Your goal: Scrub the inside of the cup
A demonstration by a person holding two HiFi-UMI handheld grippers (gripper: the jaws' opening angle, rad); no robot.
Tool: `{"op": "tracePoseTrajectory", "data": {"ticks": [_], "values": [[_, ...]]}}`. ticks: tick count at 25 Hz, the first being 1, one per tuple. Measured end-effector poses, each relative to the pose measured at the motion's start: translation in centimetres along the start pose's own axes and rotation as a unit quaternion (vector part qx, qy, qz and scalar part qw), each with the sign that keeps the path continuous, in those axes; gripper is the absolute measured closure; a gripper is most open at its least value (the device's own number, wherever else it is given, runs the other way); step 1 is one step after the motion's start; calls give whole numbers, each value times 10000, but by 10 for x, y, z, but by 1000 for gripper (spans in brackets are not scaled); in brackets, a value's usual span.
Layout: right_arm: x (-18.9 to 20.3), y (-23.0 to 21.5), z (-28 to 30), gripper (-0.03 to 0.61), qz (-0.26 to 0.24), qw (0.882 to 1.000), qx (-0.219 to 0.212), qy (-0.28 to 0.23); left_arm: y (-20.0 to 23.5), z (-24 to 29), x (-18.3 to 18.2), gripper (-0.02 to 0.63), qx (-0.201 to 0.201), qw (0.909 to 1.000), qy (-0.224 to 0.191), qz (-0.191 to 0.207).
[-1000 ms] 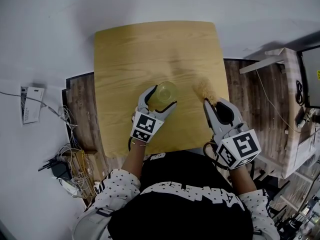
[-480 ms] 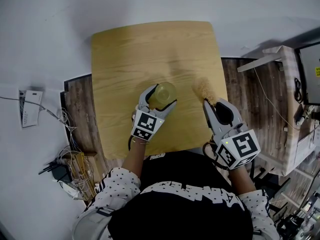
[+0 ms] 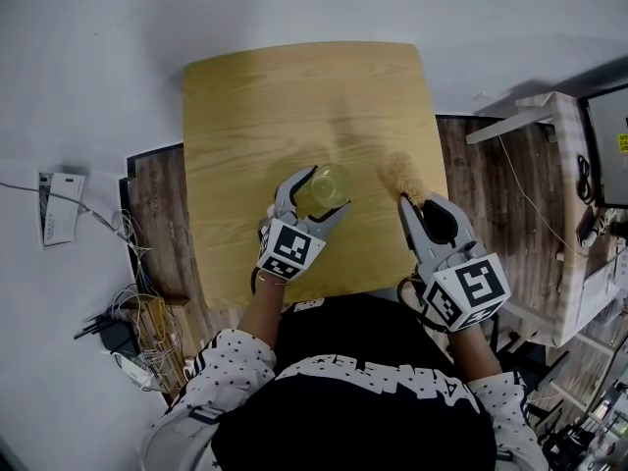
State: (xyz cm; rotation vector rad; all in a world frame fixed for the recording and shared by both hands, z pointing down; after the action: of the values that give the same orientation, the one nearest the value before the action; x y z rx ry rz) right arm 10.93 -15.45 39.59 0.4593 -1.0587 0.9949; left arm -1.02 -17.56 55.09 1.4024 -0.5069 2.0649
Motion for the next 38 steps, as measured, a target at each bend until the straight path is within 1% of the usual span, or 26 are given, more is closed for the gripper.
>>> {"op": "tracePoseTrajectory", "data": {"ticks": [3,7,12,13,17,21,24,31,35,38], "values": [[0,7,-2,515,-39,10000,-88,0,-7,-6,-8,252,43,9996,28,266],[1,22,-5,517,-100,9994,-323,-47,-13,-18,-17,252,55,9984,162,547],[5,40,-5,517,-254,9981,-563,-21,-15,-32,-31,252,20,9937,327,1072],[6,44,-6,517,-255,9978,-620,-7,-16,-35,-33,252,27,9930,342,1129],[8,62,-7,517,-322,9953,-908,82,-17,-51,-41,252,-1,9931,340,1121],[13,80,-7,518,-435,9911,-1249,148,-17,-67,-47,252,-115,9869,523,1520],[17,92,-6,518,-681,9864,-1471,264,-16,-77,-48,252,-155,9814,730,1770],[23,119,-4,518,-1126,9757,-1797,554,-15,-92,-43,252,-161,9771,1062,1839],[24,136,-3,518,-1363,9678,-2030,592,-15,-97,-48,252,-100,9742,1006,2018],[23,135,2,518,-1515,9672,-1910,716,-20,-100,-55,252,-46,9698,915,2262]]}}
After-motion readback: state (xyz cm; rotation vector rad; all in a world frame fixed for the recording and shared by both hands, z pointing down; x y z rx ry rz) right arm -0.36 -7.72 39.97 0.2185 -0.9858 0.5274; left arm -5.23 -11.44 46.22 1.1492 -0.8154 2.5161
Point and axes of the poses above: the fingertips, and each gripper's own axes: z forward along the fingers, y to its left, x out of its underside, the point moved 3 cm from there along -z, backward along the fingers, and after that the axes turned 3 degrees about x, right-handed, at the moved point
